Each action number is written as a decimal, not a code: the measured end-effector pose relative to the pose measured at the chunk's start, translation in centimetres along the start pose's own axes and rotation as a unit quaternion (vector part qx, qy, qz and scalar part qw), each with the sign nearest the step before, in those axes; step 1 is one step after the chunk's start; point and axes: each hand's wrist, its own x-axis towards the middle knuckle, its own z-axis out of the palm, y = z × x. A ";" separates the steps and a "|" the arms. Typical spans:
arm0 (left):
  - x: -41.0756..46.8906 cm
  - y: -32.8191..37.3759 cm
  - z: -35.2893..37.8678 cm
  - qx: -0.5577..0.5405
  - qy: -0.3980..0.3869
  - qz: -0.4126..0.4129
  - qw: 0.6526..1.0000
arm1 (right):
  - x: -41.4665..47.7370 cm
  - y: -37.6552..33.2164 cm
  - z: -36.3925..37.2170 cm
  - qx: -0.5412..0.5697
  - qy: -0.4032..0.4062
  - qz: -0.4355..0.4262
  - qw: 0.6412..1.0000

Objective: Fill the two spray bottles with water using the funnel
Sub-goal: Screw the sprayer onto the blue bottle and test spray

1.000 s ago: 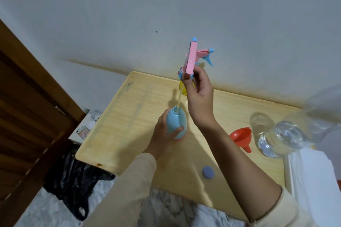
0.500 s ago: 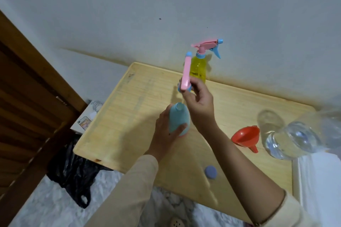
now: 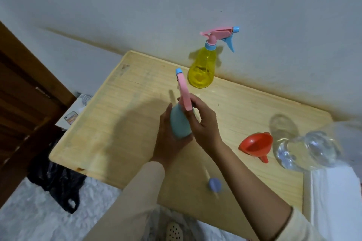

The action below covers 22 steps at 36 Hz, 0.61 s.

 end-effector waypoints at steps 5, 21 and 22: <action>1.3 1.1 -1.0 0.022 -0.053 0.069 0.996 | 1.8 -0.1 -1.1 0.067 0.022 0.062 0.996; 1.1 8.8 -4.6 0.042 -0.098 0.138 0.985 | 3.4 -6.5 -2.4 0.151 0.137 0.101 0.974; 1.1 9.4 -4.8 0.044 -0.099 0.145 0.983 | 3.4 -7.0 -2.5 0.146 0.141 0.098 0.974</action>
